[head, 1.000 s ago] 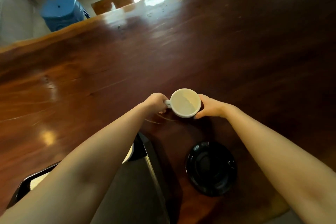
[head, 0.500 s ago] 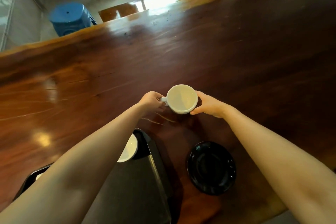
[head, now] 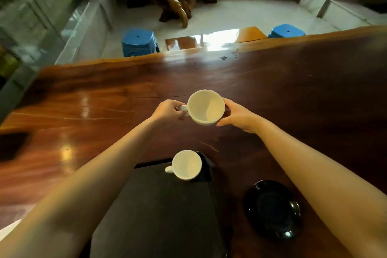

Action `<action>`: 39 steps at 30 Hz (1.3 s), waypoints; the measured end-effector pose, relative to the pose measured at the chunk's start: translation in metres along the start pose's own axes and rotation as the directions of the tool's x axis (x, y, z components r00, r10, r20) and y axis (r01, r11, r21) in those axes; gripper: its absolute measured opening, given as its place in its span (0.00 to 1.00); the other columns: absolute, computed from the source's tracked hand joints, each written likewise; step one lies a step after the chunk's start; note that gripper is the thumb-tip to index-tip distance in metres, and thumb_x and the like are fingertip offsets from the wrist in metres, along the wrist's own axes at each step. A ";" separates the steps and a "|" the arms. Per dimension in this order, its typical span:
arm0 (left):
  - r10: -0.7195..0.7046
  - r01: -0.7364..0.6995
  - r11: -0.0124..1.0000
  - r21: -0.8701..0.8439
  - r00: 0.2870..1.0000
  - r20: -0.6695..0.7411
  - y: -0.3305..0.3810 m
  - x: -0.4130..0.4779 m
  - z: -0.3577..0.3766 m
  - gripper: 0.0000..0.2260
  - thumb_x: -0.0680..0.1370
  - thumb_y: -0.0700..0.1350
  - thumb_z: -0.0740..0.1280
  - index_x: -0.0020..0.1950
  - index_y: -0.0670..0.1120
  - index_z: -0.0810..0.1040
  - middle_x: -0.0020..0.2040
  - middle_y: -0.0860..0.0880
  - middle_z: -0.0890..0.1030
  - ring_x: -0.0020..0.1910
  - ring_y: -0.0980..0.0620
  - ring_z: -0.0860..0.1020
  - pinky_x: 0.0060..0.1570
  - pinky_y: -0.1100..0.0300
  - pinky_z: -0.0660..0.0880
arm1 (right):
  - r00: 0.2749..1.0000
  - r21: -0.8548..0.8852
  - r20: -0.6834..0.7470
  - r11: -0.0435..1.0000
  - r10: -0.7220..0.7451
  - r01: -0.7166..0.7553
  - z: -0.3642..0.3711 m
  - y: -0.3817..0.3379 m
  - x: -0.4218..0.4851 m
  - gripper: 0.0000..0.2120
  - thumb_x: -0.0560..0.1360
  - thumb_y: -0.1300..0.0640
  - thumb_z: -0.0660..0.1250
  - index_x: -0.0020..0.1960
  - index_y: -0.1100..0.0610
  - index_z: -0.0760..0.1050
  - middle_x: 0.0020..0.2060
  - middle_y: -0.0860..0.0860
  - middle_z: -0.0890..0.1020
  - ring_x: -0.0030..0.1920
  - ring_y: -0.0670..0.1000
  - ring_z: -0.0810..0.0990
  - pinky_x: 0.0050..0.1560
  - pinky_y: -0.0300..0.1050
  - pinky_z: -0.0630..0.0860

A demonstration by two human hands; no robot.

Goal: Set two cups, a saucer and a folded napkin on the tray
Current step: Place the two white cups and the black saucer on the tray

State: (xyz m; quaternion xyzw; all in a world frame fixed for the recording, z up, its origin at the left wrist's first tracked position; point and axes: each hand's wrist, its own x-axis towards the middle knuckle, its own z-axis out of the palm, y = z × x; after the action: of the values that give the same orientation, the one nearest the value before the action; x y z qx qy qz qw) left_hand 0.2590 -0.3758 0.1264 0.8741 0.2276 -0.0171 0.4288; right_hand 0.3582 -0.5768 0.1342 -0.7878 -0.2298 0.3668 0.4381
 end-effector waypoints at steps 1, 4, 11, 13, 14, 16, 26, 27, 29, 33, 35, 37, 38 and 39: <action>-0.008 0.008 1.000 -0.019 1.000 -0.029 -0.009 -0.011 -0.014 0.11 0.75 0.39 0.68 0.56 0.43 0.82 0.44 0.46 0.82 0.38 0.54 0.80 0.39 0.63 0.76 | 1.000 -0.002 0.021 1.000 -0.013 0.013 0.014 -0.009 0.004 0.39 0.68 0.71 0.70 0.72 0.51 0.59 0.62 0.49 0.70 0.68 0.54 0.67 0.67 0.56 0.68; -0.094 0.084 0.992 -0.090 0.990 -0.105 -0.045 -0.044 -0.049 0.11 0.74 0.40 0.70 0.57 0.43 0.81 0.46 0.46 0.83 0.42 0.50 0.82 0.45 0.57 0.81 | 0.994 -0.008 0.095 0.998 -0.060 0.061 0.062 -0.033 0.012 0.39 0.68 0.71 0.70 0.72 0.51 0.58 0.61 0.48 0.69 0.66 0.52 0.67 0.66 0.53 0.68; -0.315 0.288 0.937 -0.199 0.941 -0.122 -0.144 -0.111 -0.090 0.10 0.73 0.36 0.71 0.54 0.41 0.82 0.40 0.44 0.82 0.27 0.64 0.80 0.32 0.72 0.78 | 0.955 -0.028 0.292 0.998 -0.044 0.054 0.180 -0.048 0.024 0.39 0.68 0.69 0.71 0.72 0.50 0.58 0.68 0.51 0.68 0.66 0.51 0.66 0.69 0.54 0.63; -0.363 0.333 0.915 -0.228 0.926 -0.106 -0.166 -0.126 -0.092 0.11 0.72 0.35 0.71 0.53 0.40 0.82 0.38 0.46 0.81 0.28 0.62 0.80 0.32 0.73 0.78 | 0.948 -0.026 0.319 0.999 -0.014 0.023 0.206 -0.045 0.025 0.38 0.68 0.69 0.70 0.72 0.50 0.58 0.68 0.51 0.68 0.64 0.49 0.66 0.68 0.51 0.63; -0.389 0.356 0.900 -0.254 0.917 -0.093 -0.177 -0.131 -0.091 0.11 0.71 0.34 0.72 0.53 0.39 0.82 0.37 0.46 0.81 0.32 0.60 0.80 0.36 0.70 0.80 | 0.944 -0.028 0.329 1.000 -0.001 0.011 0.217 -0.042 0.025 0.38 0.68 0.70 0.70 0.72 0.50 0.58 0.68 0.51 0.68 0.63 0.48 0.66 0.67 0.51 0.63; -0.427 0.392 0.878 -0.273 0.901 -0.078 -0.196 -0.141 -0.088 0.13 0.69 0.33 0.72 0.53 0.40 0.82 0.37 0.47 0.80 0.37 0.54 0.80 0.43 0.62 0.81 | 0.938 -0.025 0.347 1.000 0.026 -0.019 0.237 -0.034 0.025 0.39 0.68 0.71 0.70 0.72 0.50 0.58 0.68 0.52 0.68 0.64 0.49 0.66 0.67 0.51 0.64; -0.528 0.490 0.823 -0.289 0.847 -0.068 -0.251 -0.157 -0.061 0.11 0.70 0.36 0.70 0.52 0.42 0.83 0.42 0.44 0.82 0.44 0.48 0.81 0.52 0.50 0.80 | 0.921 -0.008 0.374 0.993 0.111 -0.116 0.294 0.003 0.025 0.40 0.68 0.73 0.69 0.72 0.50 0.57 0.65 0.50 0.68 0.62 0.47 0.66 0.60 0.46 0.66; -0.532 0.496 0.822 -0.279 0.844 -0.064 -0.254 -0.157 -0.059 0.11 0.71 0.36 0.69 0.52 0.42 0.83 0.42 0.44 0.82 0.43 0.48 0.81 0.52 0.50 0.80 | 0.921 -0.010 0.370 0.992 0.118 -0.123 0.296 0.005 0.025 0.40 0.68 0.73 0.69 0.72 0.50 0.57 0.66 0.51 0.68 0.62 0.47 0.66 0.60 0.45 0.67; -0.535 0.505 0.820 -0.268 0.844 -0.045 -0.259 -0.156 -0.055 0.11 0.71 0.35 0.69 0.52 0.43 0.83 0.42 0.44 0.82 0.43 0.49 0.81 0.52 0.50 0.80 | 0.922 -0.017 0.362 0.990 0.136 -0.139 0.299 0.010 0.027 0.41 0.68 0.73 0.68 0.73 0.50 0.57 0.67 0.51 0.67 0.62 0.48 0.66 0.60 0.45 0.66; -0.516 0.500 0.838 -0.218 0.857 -0.016 -0.265 -0.153 -0.051 0.12 0.71 0.36 0.68 0.53 0.43 0.83 0.43 0.45 0.82 0.44 0.49 0.82 0.52 0.51 0.80 | 0.923 -0.021 0.349 0.986 0.160 -0.163 0.300 0.016 0.029 0.41 0.67 0.73 0.68 0.73 0.49 0.57 0.68 0.53 0.67 0.65 0.50 0.66 0.63 0.49 0.66; -0.509 0.493 0.842 -0.220 0.861 -0.018 -0.267 -0.151 -0.051 0.12 0.72 0.36 0.68 0.54 0.43 0.82 0.44 0.45 0.83 0.43 0.50 0.81 0.52 0.52 0.80 | 0.923 -0.017 0.343 0.984 0.173 -0.178 0.300 0.019 0.031 0.41 0.68 0.73 0.68 0.73 0.49 0.56 0.69 0.53 0.67 0.67 0.52 0.66 0.66 0.51 0.66; -0.508 0.492 0.840 -0.228 0.861 -0.012 -0.267 -0.149 -0.052 0.12 0.73 0.35 0.67 0.55 0.43 0.82 0.44 0.46 0.82 0.42 0.51 0.80 0.52 0.54 0.80 | 0.923 -0.015 0.337 0.981 0.185 -0.191 0.301 0.020 0.032 0.41 0.68 0.73 0.69 0.73 0.49 0.56 0.69 0.53 0.67 0.69 0.54 0.65 0.68 0.54 0.64; -0.504 0.490 0.842 -0.227 0.864 -0.005 -0.267 -0.148 -0.052 0.12 0.74 0.35 0.67 0.56 0.43 0.81 0.44 0.46 0.82 0.43 0.51 0.80 0.52 0.54 0.80 | 0.923 -0.009 0.334 0.980 0.189 -0.197 0.302 0.021 0.032 0.41 0.68 0.73 0.69 0.73 0.49 0.56 0.69 0.53 0.66 0.69 0.55 0.65 0.69 0.56 0.64; -0.496 0.486 0.847 -0.217 0.868 0.005 -0.266 -0.147 -0.054 0.12 0.74 0.35 0.66 0.56 0.43 0.81 0.44 0.46 0.81 0.43 0.51 0.81 0.52 0.54 0.80 | 0.924 -0.005 0.330 0.979 0.194 -0.204 0.302 0.021 0.032 0.41 0.68 0.73 0.69 0.73 0.49 0.56 0.69 0.53 0.66 0.69 0.55 0.65 0.69 0.56 0.64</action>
State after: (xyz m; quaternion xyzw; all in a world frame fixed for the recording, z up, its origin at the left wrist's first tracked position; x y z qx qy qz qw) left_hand 0.0087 -0.2507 -0.0040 0.7364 0.4547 -0.0796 0.4946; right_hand 0.1439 -0.4081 -0.0012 -0.7282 -0.2131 0.5390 0.3657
